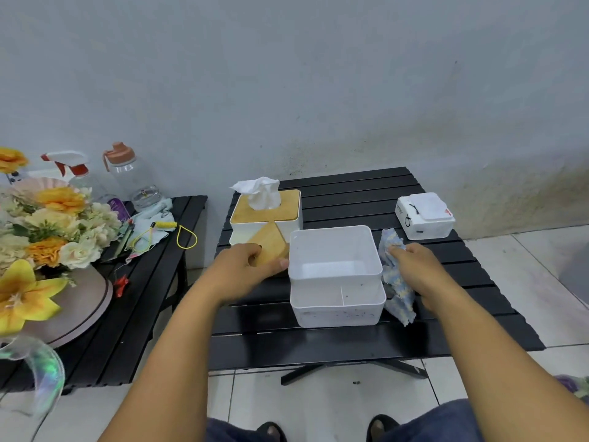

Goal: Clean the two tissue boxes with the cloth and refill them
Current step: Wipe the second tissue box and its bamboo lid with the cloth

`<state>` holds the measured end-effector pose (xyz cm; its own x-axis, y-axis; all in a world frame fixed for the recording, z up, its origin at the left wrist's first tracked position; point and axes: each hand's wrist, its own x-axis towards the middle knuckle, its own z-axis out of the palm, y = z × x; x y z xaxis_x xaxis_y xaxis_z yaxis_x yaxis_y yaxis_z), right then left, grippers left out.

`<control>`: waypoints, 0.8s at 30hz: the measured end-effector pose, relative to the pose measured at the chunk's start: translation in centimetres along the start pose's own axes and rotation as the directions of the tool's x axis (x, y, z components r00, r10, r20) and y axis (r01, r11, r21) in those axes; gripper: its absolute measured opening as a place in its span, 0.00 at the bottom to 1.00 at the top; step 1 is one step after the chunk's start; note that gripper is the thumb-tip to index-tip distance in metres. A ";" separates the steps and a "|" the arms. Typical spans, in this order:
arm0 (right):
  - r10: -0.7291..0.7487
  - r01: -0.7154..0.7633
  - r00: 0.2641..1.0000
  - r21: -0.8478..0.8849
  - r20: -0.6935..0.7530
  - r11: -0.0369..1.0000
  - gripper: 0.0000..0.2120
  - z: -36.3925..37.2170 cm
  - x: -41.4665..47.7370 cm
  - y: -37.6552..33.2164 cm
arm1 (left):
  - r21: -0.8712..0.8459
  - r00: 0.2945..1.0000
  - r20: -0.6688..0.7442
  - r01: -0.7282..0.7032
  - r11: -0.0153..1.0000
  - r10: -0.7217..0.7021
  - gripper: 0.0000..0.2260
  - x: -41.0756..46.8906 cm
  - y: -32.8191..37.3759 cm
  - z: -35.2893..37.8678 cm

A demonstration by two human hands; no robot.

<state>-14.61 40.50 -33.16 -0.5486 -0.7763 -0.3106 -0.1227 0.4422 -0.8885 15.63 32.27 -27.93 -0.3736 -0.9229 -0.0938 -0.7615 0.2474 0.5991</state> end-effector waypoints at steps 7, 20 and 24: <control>-0.031 0.030 0.999 -0.025 -0.023 0.999 0.13 -0.3 -0.7 -0.2 | 0.238 0.976 0.100 0.167 0.957 -0.195 0.25 0.3 -2.1 1.0; -0.027 0.026 0.999 -0.050 -0.026 0.998 0.16 0.1 -0.3 0.0 | 0.293 0.907 -0.045 0.413 0.862 -0.419 0.31 1.5 -1.3 5.5; -0.023 0.022 1.000 -0.041 -0.020 0.999 0.16 0.1 -0.4 0.0 | 0.281 0.911 -0.080 0.411 0.867 -0.405 0.25 1.2 -0.5 6.4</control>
<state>-14.26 40.75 -33.03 -0.5618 -0.7773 -0.2834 -0.1689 0.4431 -0.8804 12.20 32.91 -33.40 0.0107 -0.9642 -0.2650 -0.9628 -0.0814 0.2576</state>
